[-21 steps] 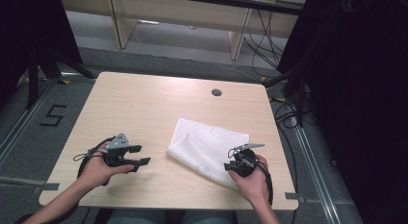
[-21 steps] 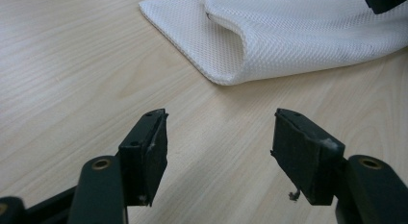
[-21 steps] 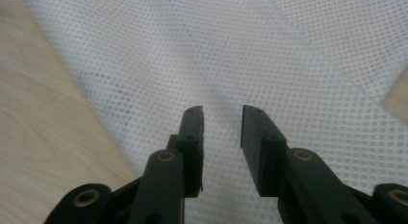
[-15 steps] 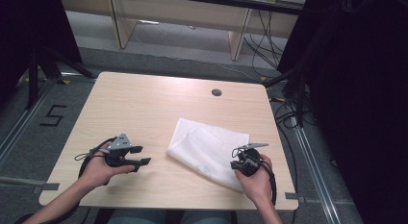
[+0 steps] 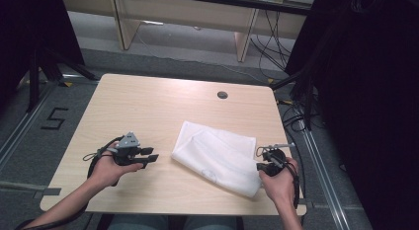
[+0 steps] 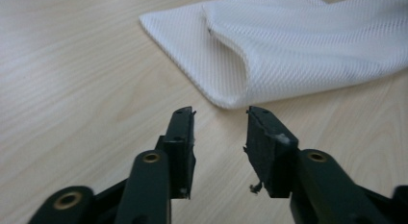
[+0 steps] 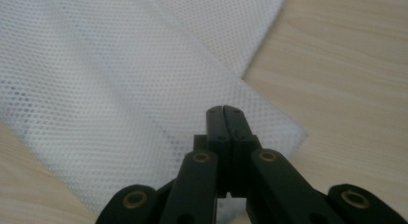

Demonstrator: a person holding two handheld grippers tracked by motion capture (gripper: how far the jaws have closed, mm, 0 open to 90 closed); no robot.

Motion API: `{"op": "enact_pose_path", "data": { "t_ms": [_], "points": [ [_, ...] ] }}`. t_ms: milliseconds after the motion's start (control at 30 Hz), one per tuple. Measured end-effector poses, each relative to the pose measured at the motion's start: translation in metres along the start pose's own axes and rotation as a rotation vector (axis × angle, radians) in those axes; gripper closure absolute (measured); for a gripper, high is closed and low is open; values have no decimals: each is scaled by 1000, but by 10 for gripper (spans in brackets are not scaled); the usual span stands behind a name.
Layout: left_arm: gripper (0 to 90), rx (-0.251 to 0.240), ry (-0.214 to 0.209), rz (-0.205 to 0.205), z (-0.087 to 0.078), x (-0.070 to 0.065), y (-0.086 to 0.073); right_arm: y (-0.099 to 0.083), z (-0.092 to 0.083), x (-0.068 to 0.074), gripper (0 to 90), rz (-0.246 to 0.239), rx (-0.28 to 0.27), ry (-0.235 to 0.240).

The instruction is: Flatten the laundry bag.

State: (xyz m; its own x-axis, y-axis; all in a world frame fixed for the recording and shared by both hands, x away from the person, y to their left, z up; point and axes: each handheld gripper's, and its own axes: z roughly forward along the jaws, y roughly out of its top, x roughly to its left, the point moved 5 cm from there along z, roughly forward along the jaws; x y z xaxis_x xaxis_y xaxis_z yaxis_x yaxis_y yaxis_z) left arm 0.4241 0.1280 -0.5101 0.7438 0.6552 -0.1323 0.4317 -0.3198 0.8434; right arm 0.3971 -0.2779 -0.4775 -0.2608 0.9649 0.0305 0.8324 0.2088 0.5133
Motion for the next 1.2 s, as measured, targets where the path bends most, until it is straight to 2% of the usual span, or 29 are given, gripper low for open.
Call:
{"op": "enact_pose_path", "data": {
  "t_ms": [100,133,167,200,233,333,400,433,500,567,600,733,767,800,867,900,933,1100,1133,1200],
  "points": [
    [694,9,-7,20,6,-3,9,-4,1,-9,900,-9,26,-31],
    [713,7,-10,25,10,-5,11,-5,2,-10,900,5,32,-25],
    [721,17,-16,32,17,-6,15,-9,3,-11,900,38,89,-34],
    [720,17,-16,32,17,-6,15,-9,3,-11,900,38,89,-34],
    [715,13,-12,30,21,-7,18,-10,4,-12,900,30,117,-32],
    [696,23,-21,25,34,-9,23,-11,8,-11,900,28,146,-38],
    [682,37,-29,12,42,-10,23,-11,12,-7,900,42,178,-37],
    [677,47,-35,0,50,-13,22,-10,18,-5,900,27,201,-46],
    [674,57,-44,6,52,-14,21,-11,22,-5,900,10,214,-57],
    [664,75,-65,-7,55,-19,19,-11,28,-4,900,5,241,-63],
    [648,78,-82,9,56,-20,19,-11,32,-2,900,1,270,-72],
    [627,87,-83,12,58,-20,16,-12,41,0,900,-8,309,-69],
    [627,91,-88,8,59,-19,14,-12,43,1,900,18,312,-74],
    [626,91,-88,8,59,-19,14,-12,43,1,900,18,312,-74],
    [624,108,-85,1,60,-17,10,-9,45,2,900,5,317,-76],
    [624,114,-78,20,59,-16,10,-8,46,2,900,-10,312,-81],
    [625,114,-78,20,59,-16,10,-8,46,2,900,-10,312,-81],
    [618,131,-78,29,59,-14,9,2,53,10,900,-38,296,-80],
    [622,140,-76,17,59,-13,7,6,55,13,900,-53,297,-87],
    [623,144,-77,25,58,-13,6,8,57,15,900,-54,289,-82]
  ]
}}
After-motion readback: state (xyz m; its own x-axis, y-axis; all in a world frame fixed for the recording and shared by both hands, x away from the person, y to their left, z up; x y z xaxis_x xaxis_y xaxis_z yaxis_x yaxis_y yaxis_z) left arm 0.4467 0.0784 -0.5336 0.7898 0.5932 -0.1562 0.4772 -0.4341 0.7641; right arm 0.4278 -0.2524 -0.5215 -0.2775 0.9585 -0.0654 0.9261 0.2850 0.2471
